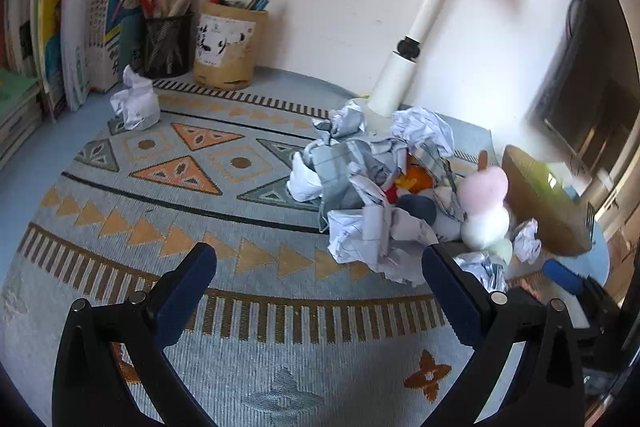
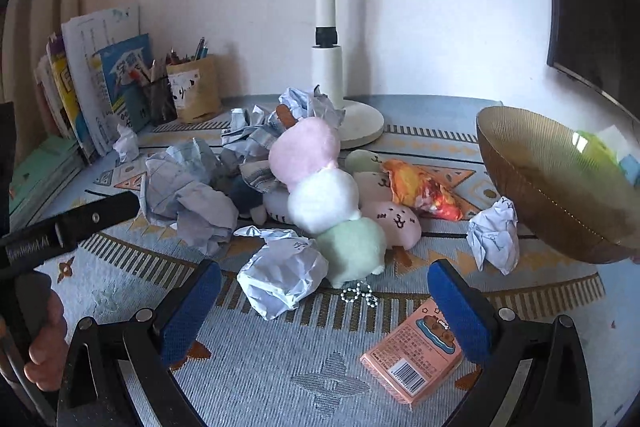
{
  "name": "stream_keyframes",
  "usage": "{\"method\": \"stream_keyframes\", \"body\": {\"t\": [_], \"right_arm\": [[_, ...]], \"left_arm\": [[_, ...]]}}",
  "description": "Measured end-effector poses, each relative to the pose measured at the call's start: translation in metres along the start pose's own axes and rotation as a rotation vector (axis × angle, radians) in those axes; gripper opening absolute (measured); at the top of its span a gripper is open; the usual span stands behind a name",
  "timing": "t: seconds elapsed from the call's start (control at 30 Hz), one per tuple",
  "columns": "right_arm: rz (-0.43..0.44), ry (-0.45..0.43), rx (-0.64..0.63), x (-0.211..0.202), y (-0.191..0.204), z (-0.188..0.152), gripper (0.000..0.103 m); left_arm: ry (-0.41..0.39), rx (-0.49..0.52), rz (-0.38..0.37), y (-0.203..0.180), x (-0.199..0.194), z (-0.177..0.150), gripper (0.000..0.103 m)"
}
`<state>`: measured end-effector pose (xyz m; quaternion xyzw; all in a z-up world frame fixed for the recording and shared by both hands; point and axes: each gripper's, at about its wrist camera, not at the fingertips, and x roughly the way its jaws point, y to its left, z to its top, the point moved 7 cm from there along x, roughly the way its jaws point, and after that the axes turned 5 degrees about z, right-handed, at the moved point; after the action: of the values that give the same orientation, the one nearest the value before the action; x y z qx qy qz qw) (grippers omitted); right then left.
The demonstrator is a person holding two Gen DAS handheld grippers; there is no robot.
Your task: Organize objects
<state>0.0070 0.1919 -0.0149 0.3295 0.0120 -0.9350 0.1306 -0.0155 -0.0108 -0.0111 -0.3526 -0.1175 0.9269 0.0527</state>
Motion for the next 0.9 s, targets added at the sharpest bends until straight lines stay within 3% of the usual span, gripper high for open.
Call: {"method": "stream_keyframes", "body": {"t": [0.2,0.33,0.47,0.5,0.57,0.63,0.7,0.73,0.77,0.9], "right_arm": [[0.018,0.020,0.017,0.003,0.002,0.000,0.103],[0.049,0.034,0.024,0.004,0.004,-0.001,0.103],[0.042,0.060,0.024,0.010,0.006,-0.003,0.100],[0.046,0.071,0.022,0.012,0.007,-0.003,0.098],[0.057,0.100,0.010,0.017,0.010,-0.005,0.086],[0.061,0.129,-0.010,0.022,0.015,-0.007,0.081],[0.043,0.148,-0.027,0.028,0.019,-0.008,0.069],[0.045,0.168,-0.036,0.032,0.021,-0.010,0.057],[0.053,0.183,-0.041,0.035,0.023,-0.011,0.046],[0.040,0.146,-0.070,0.028,0.027,-0.010,0.044]], "left_arm": [[0.065,-0.139,-0.064,0.015,0.009,0.005,0.102],[0.101,-0.117,-0.102,0.000,0.013,0.011,0.102],[0.112,-0.037,-0.091,-0.022,0.027,0.015,0.101],[0.108,-0.026,-0.094,-0.024,0.030,0.016,0.097],[0.126,-0.006,-0.106,-0.027,0.039,0.016,0.071],[0.150,-0.028,-0.129,-0.026,0.045,0.015,0.061],[0.162,-0.041,-0.158,-0.027,0.049,0.013,0.053],[0.161,-0.034,-0.173,-0.029,0.049,0.013,0.040],[0.155,-0.024,-0.181,-0.031,0.048,0.012,0.036],[0.127,-0.025,-0.197,-0.026,0.032,0.012,0.018]]}}
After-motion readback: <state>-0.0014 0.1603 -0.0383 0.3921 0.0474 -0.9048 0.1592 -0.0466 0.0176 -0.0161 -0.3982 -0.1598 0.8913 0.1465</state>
